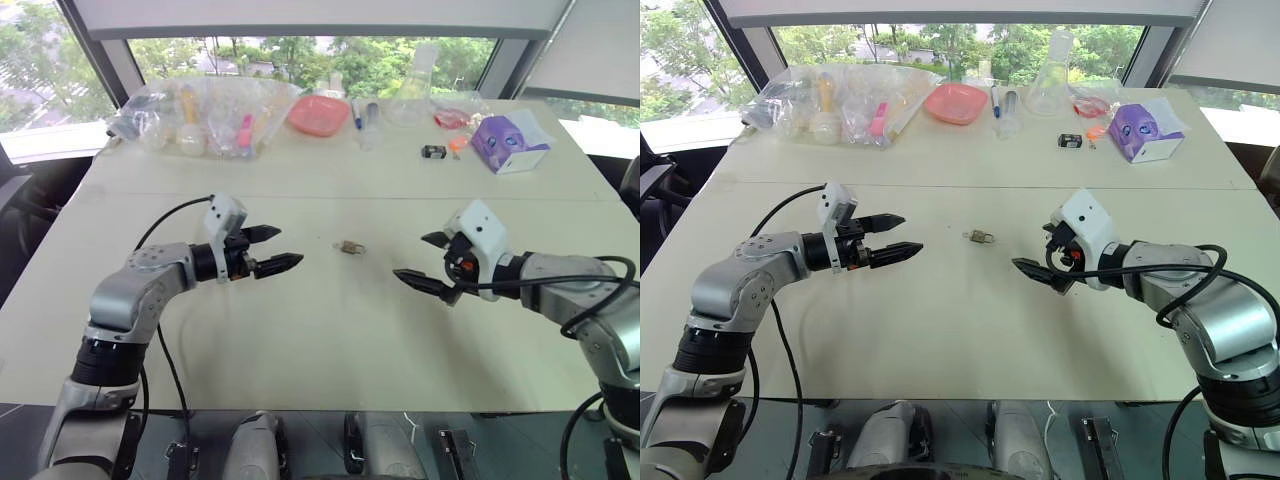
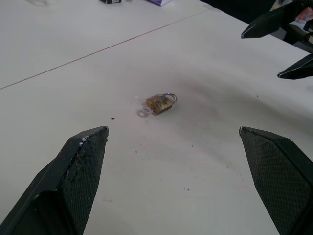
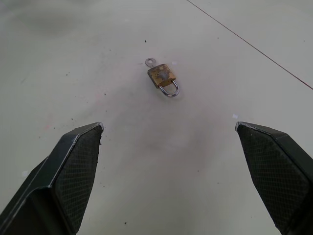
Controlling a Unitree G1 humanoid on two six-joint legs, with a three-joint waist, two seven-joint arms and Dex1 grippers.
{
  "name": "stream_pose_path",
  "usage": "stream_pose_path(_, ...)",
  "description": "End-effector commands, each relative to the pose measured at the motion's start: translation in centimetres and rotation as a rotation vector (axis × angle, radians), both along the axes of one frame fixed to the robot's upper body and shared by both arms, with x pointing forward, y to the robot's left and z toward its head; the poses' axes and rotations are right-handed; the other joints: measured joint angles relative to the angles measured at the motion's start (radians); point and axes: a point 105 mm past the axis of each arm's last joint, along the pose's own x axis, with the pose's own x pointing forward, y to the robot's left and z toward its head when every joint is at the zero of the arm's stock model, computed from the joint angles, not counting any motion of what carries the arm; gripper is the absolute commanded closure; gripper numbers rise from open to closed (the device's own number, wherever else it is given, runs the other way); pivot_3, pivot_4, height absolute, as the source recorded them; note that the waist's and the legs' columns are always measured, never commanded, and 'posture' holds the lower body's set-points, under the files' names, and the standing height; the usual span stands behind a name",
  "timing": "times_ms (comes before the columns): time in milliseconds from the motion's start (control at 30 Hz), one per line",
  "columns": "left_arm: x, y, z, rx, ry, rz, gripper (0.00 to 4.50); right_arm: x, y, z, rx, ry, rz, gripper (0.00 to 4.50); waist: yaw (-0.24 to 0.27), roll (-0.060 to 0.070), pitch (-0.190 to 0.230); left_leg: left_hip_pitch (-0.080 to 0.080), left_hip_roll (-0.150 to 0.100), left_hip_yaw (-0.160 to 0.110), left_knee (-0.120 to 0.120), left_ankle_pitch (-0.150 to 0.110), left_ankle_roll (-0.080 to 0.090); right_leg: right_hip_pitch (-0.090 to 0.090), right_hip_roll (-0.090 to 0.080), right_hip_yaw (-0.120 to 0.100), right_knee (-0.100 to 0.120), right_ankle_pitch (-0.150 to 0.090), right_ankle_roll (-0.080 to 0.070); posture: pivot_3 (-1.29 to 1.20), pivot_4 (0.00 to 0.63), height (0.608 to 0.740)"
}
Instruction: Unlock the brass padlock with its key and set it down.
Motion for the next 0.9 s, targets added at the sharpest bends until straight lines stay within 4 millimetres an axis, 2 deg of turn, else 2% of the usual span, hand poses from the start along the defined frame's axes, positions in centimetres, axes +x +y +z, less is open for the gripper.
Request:
stream_pose_path(33,0.0,-0.2,0.9,0.002,-0.050,-0.017,0.07,0.2,0.2,1.0,-0.008,-0.047,0.013,0.00,0.000,0.000,0.000,0.000,0.000,0.000,0.000,0.000,0.000,0.000,0.000,0.000,0.000,0.000,0.000,0.00,0.150,0.733)
stream_pose_path(267,0.9,0.1,1.9,0.071,-0.100,-0.072,0.07,1.9,1.6,1.0,-0.018,-0.064,0.054,0.00,-0.002,0.000,0.000,0.000,0.000,0.001,0.000,0.000,0.000,0.000,0.000,0.000,0.000,0.000,0.000,0.00,0.150,0.733)
stream_pose_path(400,1.8,0.7,3.0,0.154,-0.153,-0.120,0.07,4.5,3.4,0.3,-0.048,-0.050,0.086,0.00,-0.005,0.000,0.000,0.000,0.000,0.003,0.000,0.000,0.000,0.000,0.001,0.000,0.001,0.000,0.000,0.00,0.150,0.733)
stream_pose_path(567,0.5,1.5,2.7,0.301,-0.155,-0.236,0.07,7.4,5.3,-1.1,-0.092,-0.013,0.140,0.00,-0.007,0.001,0.001,0.000,0.000,0.004,-0.001,0.000,0.000,-0.002,0.001,0.000,0.001,0.000,0.000,0.00,0.150,0.733)
stream_pose_path(700,0.1,2.1,2.8,0.325,-0.156,-0.227,0.07,9.8,6.5,-2.3,-0.118,0.015,0.167,0.00,-0.004,0.001,0.001,-0.002,0.000,0.005,0.000,0.000,0.000,-0.003,0.001,0.000,0.001,0.000,0.000,0.00,0.150,0.733)
stream_pose_path(900,-0.4,2.2,2.3,0.293,-0.148,-0.179,0.07,10.5,7.3,-4.2,-0.157,0.092,0.252,0.00,-0.006,0.001,0.001,-0.002,0.000,0.005,0.001,0.000,0.000,-0.003,0.000,0.000,0.001,0.000,0.000,0.00,0.150,0.733)
